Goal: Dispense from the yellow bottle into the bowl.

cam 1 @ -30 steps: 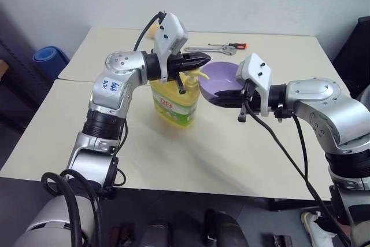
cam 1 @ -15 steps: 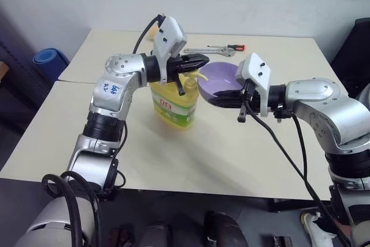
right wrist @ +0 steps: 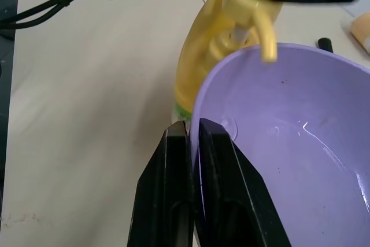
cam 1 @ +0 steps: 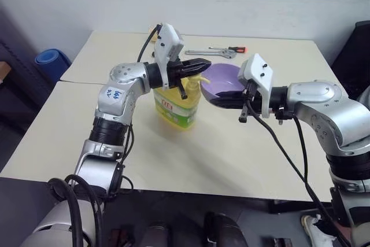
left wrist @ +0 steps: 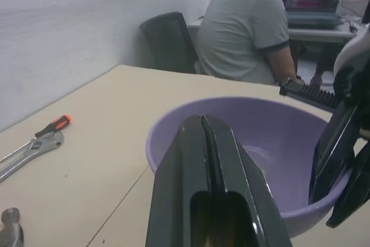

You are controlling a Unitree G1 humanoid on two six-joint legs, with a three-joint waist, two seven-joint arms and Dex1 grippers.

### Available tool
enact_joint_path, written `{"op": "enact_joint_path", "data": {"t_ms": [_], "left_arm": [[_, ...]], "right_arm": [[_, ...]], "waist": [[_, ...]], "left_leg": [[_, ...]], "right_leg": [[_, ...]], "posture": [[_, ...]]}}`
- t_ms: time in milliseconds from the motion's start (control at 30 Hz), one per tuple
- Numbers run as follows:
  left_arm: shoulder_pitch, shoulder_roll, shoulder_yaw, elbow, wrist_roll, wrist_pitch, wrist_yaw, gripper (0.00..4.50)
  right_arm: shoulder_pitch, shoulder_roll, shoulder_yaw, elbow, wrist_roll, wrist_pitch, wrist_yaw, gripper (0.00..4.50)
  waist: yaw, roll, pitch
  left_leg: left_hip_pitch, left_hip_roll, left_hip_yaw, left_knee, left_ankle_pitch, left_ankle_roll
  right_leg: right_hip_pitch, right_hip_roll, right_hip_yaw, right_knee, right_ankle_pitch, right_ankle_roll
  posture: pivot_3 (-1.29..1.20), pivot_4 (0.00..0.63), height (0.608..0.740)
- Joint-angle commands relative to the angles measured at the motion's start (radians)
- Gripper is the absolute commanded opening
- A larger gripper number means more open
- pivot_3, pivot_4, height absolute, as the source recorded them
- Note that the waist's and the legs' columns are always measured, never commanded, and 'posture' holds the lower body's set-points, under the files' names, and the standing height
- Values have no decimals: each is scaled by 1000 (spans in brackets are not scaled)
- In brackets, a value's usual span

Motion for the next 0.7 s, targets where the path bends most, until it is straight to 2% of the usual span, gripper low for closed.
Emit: {"op": "enact_joint_path", "data": {"t_ms": [33, 100, 267, 400, 533, 567, 600, 700], "left_arm": [[-45, 13, 84, -27, -84, -8, -22, 32], [-43, 46, 138, -41, -130, -24, -53, 32], [67, 186, 199, -121, -185, -43, -174, 32], [319, 314, 237, -202, -172, -110, -272, 32], [514, 356, 277, -241, -155, -167, -245, 32], [564, 355, 292, -254, -155, -173, -224, 412], [607, 346, 310, -266, -155, -182, -196, 579], [717, 348, 310, -296, -136, -214, -178, 1449]], "right_arm": [[45, -49, -63, -14, -14, -60, 17, 0], [116, -80, -89, 15, -35, -133, 41, 0], [292, -69, -152, 164, -104, -395, 67, 0], [382, -31, -150, 400, -216, -688, 51, 0], [394, 14, -147, 593, -251, -878, 76, 0], [397, 26, -147, 637, -253, -912, 87, 0], [401, 38, -150, 670, -240, -908, 102, 0], [396, 65, -164, 744, -225, -954, 125, 870]], "waist": [[0, -1, 1], [0, -2, 1], [-9, -2, 1], [-22, -2, 1], [-27, -3, 5], [-26, -2, 5], [-25, -2, 5], [-25, -2, 5]], "left_leg": [[-3, 0, -1, 0, 0, 0], [-11, 0, -1, 2, 0, 0], [-13, -1, 5, -1, 0, 0], [-10, 0, 7, -1, 0, 0], [-9, 1, 6, 0, 1, -1], [-10, 1, 5, 1, 1, -1], [-9, 1, 3, 0, 1, -1], [-9, 1, -3, 0, 1, -1]], "right_leg": [[-2, 0, -1, -1, 0, 0], [-10, 0, -2, 0, 0, 0], [-11, 1, -6, -4, 0, 0], [-7, 1, -5, -4, 1, 0], [-7, 1, -4, -3, 1, 0], [-7, 1, -4, -3, 1, 0], [-7, 0, -4, -3, 1, 0], [-7, 0, -4, -4, 1, 0]], "posture": [[0, 150, 740], [0, 150, 740], [0, 150, 740], [0, 150, 740], [0, 150, 740], [0, 150, 740], [0, 150, 740], [0, 150, 740]]}}
